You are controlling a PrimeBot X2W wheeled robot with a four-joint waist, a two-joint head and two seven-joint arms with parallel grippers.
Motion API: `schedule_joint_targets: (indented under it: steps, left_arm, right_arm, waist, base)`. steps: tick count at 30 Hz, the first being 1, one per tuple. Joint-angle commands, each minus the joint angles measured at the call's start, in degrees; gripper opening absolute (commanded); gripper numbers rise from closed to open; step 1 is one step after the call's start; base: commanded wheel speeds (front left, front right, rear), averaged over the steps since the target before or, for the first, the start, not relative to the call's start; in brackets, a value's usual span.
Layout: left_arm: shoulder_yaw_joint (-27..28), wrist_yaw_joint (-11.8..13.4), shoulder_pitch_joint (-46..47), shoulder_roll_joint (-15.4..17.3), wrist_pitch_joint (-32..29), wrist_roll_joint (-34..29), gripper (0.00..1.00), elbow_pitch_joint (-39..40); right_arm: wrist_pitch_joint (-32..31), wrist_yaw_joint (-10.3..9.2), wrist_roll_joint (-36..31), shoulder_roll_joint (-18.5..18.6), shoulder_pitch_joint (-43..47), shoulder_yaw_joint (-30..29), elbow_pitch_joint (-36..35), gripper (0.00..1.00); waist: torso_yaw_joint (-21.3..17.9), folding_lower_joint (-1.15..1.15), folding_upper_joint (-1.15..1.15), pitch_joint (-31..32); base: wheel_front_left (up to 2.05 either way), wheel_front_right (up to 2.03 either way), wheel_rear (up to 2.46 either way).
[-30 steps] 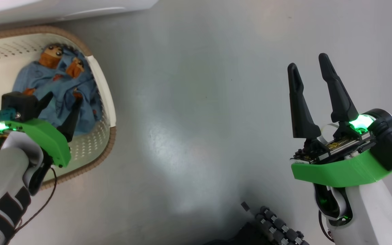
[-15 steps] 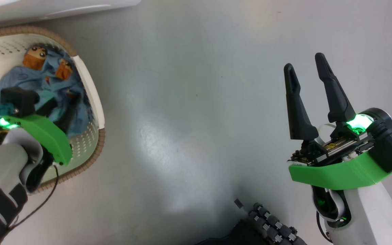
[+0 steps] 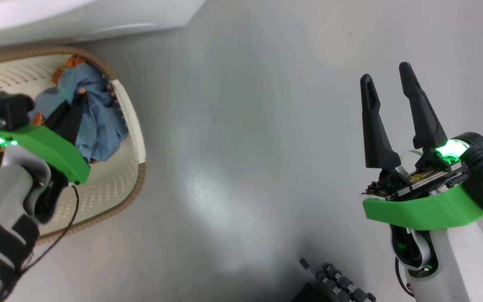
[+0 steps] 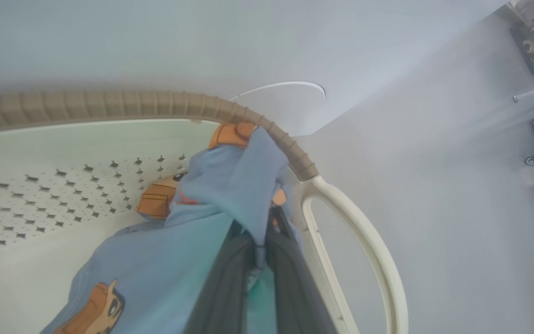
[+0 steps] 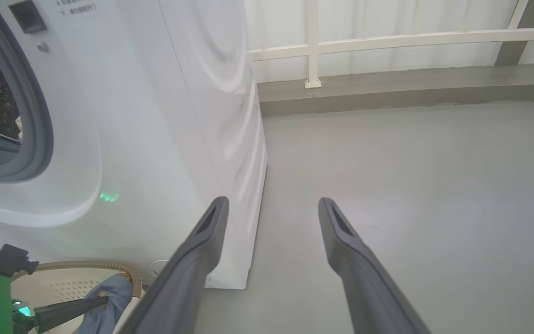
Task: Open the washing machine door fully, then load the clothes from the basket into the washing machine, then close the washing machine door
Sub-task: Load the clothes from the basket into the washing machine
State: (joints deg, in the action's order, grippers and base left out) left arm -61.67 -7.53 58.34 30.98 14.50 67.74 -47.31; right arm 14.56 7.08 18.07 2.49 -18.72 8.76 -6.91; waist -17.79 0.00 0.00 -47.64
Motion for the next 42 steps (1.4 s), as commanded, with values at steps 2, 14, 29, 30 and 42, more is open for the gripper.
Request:
schedule_joint_targets:
  steps: [2, 14, 29, 30, 42]
  left_arm:
    - [4.28, 0.04, -3.30, 0.91, 0.49, -1.80, 0.00, 1.11]
    - [22.79, 0.04, -16.14, -2.69, 0.50, -11.99, 0.00, 6.85]
    - [42.88, 0.04, -33.00, -8.95, 0.50, -26.69, 0.00, 17.38]
    - [43.94, 0.04, -33.90, -9.39, 0.50, -27.68, 0.00, 18.09]
    - [52.85, 0.04, -42.45, -13.54, 0.50, -36.87, 0.00, 27.10]
  right_arm:
    - [0.44, 0.41, -0.65, 0.39, 1.32, 0.36, -0.88, 1.00]
    - [0.44, 0.41, -2.89, 0.39, 3.05, -0.96, 1.94, 1.00]
    - [0.44, 0.41, -3.42, 2.41, 8.47, -2.92, 5.43, 1.00]
    - [0.44, 0.41, -3.34, 2.63, 8.89, -3.04, 5.59, 1.00]
    - [0.44, 0.41, -2.49, 5.36, 14.79, -4.87, 6.35, 1.00]
  waist:
    - [1.64, 0.00, 0.00, 2.83]
    - [5.05, 0.00, 0.00, 14.22]
    - [8.51, 0.00, 0.00, 28.59]
    - [8.72, 0.00, 0.00, 29.40]
    - [11.63, 0.00, 0.00, 36.54]
  base:
    - [0.00, 0.00, 0.00]
    - [0.00, 0.00, 0.00]
    - [0.00, 0.00, 0.00]
    - [0.00, 0.00, 0.00]
    - [0.00, 0.00, 0.00]
